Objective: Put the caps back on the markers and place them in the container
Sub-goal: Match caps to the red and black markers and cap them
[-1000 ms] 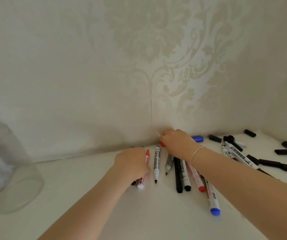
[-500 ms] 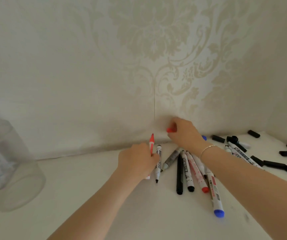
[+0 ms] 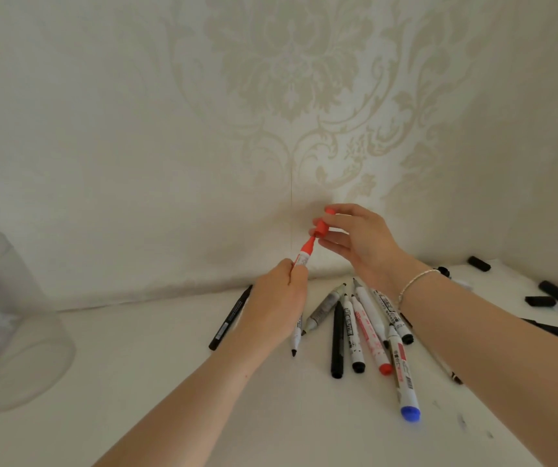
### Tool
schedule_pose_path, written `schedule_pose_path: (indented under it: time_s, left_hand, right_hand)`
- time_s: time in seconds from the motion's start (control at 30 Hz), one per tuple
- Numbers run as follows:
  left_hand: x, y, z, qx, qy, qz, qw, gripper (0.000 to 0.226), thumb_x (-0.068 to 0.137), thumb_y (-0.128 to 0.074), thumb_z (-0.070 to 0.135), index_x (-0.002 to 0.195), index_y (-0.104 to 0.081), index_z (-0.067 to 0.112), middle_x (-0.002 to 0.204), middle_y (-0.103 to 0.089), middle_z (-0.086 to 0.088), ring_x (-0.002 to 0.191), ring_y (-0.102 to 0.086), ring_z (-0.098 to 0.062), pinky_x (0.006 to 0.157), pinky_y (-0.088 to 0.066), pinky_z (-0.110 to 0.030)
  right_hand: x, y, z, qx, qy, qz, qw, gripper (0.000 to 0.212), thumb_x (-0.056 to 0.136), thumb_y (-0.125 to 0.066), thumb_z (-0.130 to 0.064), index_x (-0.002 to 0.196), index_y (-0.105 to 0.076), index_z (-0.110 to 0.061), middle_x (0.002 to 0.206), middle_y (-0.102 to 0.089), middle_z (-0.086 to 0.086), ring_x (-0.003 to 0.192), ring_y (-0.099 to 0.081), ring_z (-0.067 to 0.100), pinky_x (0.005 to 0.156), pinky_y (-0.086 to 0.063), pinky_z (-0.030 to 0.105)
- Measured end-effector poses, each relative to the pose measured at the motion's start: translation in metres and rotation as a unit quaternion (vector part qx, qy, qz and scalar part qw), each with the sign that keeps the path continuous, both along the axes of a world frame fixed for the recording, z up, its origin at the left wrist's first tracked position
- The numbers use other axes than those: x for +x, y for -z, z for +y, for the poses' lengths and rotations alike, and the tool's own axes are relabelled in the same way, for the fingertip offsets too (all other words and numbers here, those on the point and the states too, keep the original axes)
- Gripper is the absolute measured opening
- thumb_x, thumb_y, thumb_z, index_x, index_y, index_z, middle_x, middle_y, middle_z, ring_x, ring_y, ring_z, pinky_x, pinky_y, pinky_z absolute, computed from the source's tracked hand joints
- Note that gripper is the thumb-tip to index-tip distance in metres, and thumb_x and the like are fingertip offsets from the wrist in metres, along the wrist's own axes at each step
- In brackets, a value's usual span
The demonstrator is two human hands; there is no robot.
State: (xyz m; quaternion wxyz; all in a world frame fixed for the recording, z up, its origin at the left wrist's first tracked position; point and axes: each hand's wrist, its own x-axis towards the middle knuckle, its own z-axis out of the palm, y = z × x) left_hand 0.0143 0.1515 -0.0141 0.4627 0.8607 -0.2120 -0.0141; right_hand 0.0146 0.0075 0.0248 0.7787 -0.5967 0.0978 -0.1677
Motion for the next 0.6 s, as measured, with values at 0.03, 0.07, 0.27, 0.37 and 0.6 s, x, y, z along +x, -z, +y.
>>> schedule_pose_path:
  time_s: [0.03,0.07,0.27,0.37,0.6]
  left_hand:
    - [-0.001,0.0,0.0,0.003,0.001,0.0,1.0,0.032,0.1,-0.03,0.027,0.069,-0.035,0.017,0.063,-0.041,-0.001,0.056,-0.036,-0.016,0.053,-0.028,-0.031]
    - [-0.001,0.0,0.0,0.002,0.0,0.001,1.0,0.033,0.1,-0.03,0.027,0.069,-0.035,0.017,0.062,-0.041,0.0,0.056,-0.036,-0.016,0.053,-0.027,-0.031]
    - [-0.004,-0.002,-0.003,0.002,-0.001,0.004,1.0,0.032,0.1,-0.031,0.024,0.068,-0.032,0.019,0.06,-0.033,0.003,0.053,-0.029,-0.013,0.049,-0.024,-0.026]
    - [-0.004,-0.004,-0.005,0.002,-0.009,-0.009,1.0,0.034,0.1,-0.031,0.026,0.068,-0.033,0.019,0.061,-0.035,0.003,0.053,-0.03,-0.012,0.048,-0.022,-0.025]
    - [0.002,0.006,-0.007,-0.067,-0.014,-0.038,0.997,0.032,0.102,-0.035,0.042,0.097,-0.058,0.019,0.061,-0.05,0.007,0.049,-0.044,-0.002,0.048,-0.034,-0.014]
  right_hand:
    - [-0.001,0.0,0.0,0.0,-0.001,0.002,1.0,0.021,0.089,-0.058,-0.001,0.11,-0.059,-0.006,0.094,-0.071,0.014,0.087,-0.071,0.028,0.086,-0.056,0.034]
    - [-0.002,0.0,0.0,0.003,-0.001,0.002,1.0,0.021,0.089,-0.058,-0.001,0.11,-0.059,-0.005,0.094,-0.07,0.014,0.088,-0.071,0.028,0.086,-0.056,0.035]
    - [-0.003,0.0,0.002,0.018,0.012,-0.007,1.0,0.02,0.089,-0.058,0.003,0.108,-0.058,-0.002,0.097,-0.069,0.021,0.09,-0.07,0.032,0.086,-0.056,0.036]
    - [-0.005,0.001,0.008,-0.013,-0.023,0.025,0.999,0.021,0.087,-0.06,0.002,0.108,-0.059,-0.001,0.095,-0.069,0.021,0.089,-0.07,0.032,0.087,-0.056,0.037]
    - [-0.006,-0.001,0.015,-0.107,-0.024,0.061,0.992,0.01,0.088,-0.059,-0.002,0.097,-0.055,-0.006,0.086,-0.069,0.02,0.082,-0.069,0.033,0.078,-0.059,0.036]
